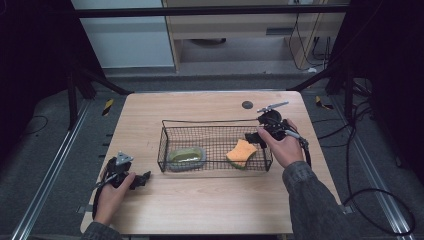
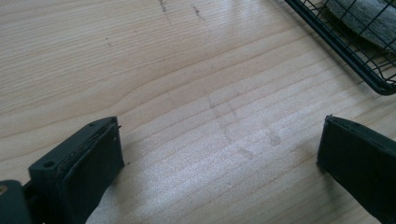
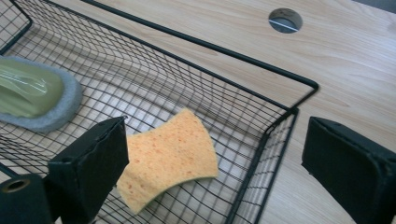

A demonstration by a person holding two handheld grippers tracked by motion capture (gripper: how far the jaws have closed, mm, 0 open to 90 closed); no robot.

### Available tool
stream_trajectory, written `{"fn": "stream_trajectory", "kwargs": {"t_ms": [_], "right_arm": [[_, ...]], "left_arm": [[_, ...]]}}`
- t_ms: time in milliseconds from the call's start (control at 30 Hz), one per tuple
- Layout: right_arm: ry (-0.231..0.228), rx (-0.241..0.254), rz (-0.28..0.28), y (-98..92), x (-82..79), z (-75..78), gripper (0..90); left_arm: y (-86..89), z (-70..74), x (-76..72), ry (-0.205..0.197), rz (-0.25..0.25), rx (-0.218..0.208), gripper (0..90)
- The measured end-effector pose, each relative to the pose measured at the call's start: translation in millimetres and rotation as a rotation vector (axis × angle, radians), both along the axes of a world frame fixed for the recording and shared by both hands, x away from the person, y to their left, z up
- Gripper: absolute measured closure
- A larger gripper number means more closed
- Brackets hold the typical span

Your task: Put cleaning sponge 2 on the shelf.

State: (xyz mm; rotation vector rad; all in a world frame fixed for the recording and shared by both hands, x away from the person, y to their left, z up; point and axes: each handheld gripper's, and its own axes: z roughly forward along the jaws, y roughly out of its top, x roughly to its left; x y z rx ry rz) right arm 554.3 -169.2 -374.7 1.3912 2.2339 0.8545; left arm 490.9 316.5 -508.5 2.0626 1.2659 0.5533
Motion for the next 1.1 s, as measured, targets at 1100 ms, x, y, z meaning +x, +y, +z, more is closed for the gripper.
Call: {"fn": "stream_trajectory", "kwargs": {"t_ms": [1100], "right_arm": [[-0.13,-0.003,-0.156,-101.3,-46.6,-59.3,11.8]], "left_arm": [[-0.1,0.0,-0.2,0.0,0.001,-0.001,0.0]]}}
